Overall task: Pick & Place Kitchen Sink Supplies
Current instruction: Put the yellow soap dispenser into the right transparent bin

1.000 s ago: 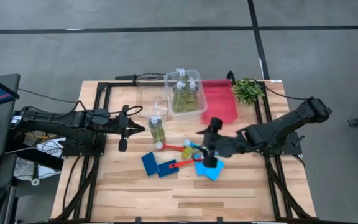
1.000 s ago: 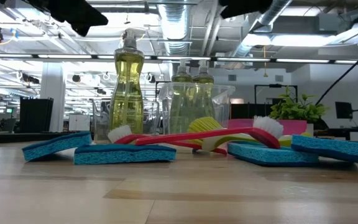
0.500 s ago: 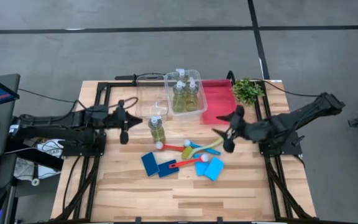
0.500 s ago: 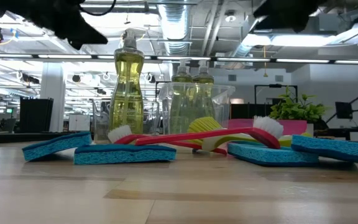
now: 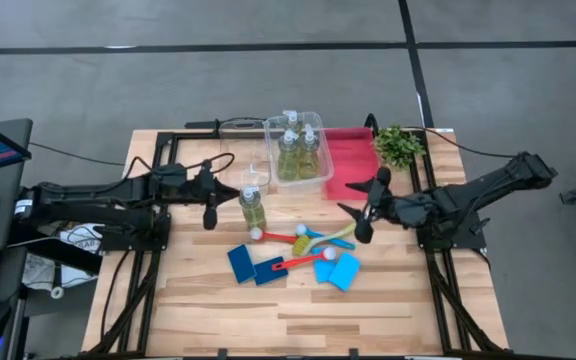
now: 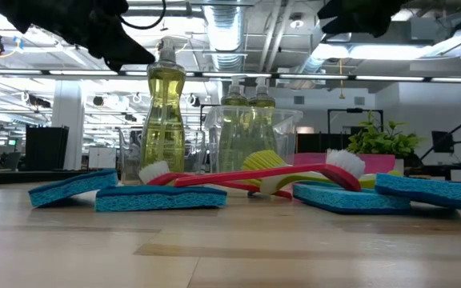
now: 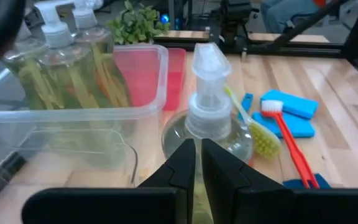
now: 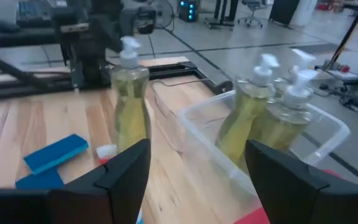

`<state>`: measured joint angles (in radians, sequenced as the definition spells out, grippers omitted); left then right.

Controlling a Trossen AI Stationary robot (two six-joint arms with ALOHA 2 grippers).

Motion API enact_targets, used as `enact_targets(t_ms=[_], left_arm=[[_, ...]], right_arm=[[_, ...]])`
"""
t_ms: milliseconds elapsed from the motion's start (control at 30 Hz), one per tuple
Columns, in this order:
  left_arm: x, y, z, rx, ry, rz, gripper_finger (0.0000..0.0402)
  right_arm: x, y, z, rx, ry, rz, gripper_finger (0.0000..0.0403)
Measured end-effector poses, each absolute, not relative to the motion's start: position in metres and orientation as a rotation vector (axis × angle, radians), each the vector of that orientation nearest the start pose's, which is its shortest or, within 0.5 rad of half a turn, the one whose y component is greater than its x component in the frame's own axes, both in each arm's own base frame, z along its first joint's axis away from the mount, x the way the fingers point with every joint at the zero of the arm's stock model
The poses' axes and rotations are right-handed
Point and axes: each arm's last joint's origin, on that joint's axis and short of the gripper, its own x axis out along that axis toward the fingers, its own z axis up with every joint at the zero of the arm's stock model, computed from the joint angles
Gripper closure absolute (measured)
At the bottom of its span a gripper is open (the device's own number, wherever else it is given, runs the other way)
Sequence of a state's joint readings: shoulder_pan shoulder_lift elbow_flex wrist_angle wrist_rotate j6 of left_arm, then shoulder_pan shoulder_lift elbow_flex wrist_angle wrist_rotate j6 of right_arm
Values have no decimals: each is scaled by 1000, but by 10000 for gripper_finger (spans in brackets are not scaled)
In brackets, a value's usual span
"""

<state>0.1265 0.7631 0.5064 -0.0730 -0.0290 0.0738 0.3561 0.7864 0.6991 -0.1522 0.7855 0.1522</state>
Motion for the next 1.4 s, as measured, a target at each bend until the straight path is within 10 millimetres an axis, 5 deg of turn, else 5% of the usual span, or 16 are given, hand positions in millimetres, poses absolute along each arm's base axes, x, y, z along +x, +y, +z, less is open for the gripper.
enact_targets(t_ms=[833,1400], left_arm=[[175,24,261,134,226,173,371],[175,23,260,88,233,139,295]], right_arm=[[169,41,308,21,162,-438,148],[169,41,308,21,162,-438,148]])
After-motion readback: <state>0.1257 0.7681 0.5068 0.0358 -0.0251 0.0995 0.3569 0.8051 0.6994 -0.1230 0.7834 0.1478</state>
